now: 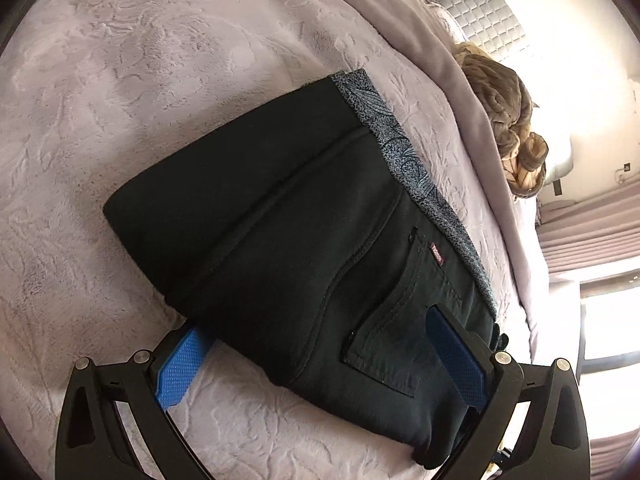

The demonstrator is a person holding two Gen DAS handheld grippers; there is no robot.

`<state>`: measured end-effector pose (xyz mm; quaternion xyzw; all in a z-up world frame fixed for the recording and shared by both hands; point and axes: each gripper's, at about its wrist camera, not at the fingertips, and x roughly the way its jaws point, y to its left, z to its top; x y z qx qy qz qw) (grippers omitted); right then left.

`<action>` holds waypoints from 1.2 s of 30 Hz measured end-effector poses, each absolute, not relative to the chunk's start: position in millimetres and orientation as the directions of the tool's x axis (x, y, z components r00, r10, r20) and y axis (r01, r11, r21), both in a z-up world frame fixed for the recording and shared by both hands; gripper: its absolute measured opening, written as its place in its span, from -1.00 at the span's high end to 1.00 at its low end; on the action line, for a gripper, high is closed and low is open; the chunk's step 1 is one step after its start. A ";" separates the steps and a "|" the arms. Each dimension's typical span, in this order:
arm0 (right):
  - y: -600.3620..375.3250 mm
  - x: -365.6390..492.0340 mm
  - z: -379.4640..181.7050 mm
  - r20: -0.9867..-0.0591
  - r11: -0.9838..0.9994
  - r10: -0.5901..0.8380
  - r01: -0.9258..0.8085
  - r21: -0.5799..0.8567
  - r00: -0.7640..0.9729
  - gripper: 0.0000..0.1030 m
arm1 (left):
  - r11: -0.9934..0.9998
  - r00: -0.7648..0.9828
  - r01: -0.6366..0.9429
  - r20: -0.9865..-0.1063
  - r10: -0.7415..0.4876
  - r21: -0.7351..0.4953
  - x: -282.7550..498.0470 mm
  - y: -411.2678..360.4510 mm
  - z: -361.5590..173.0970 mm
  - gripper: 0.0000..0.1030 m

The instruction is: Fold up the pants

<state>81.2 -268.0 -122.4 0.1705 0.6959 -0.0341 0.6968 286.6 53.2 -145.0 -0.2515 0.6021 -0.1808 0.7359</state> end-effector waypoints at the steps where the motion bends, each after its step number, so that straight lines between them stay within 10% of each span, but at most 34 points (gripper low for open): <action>1: -267.3 82.5 -122.2 -0.981 0.940 0.192 0.282 0.193 0.032 -1.00 | 0.808 0.213 -0.038 -0.795 -0.568 -0.587 286.3 52.3 -143.1 -1.00; 14: -266.9 119.1 -110.9 -0.968 0.941 0.223 0.235 0.245 0.116 -1.00 | 0.829 0.202 -0.079 -0.823 -0.531 -0.554 305.3 38.3 -153.9 -0.98; 21: -269.9 166.6 -74.5 -0.930 0.922 0.288 0.197 0.333 0.227 -0.99 | 0.948 0.316 0.042 -0.895 -0.313 -0.317 293.5 20.7 -120.7 0.20; 36: -142.6 355.5 -41.3 -0.891 0.884 0.450 -0.114 0.454 -0.056 -1.00 | 0.927 0.608 0.317 -0.794 -0.035 0.202 242.6 -40.9 -80.0 0.22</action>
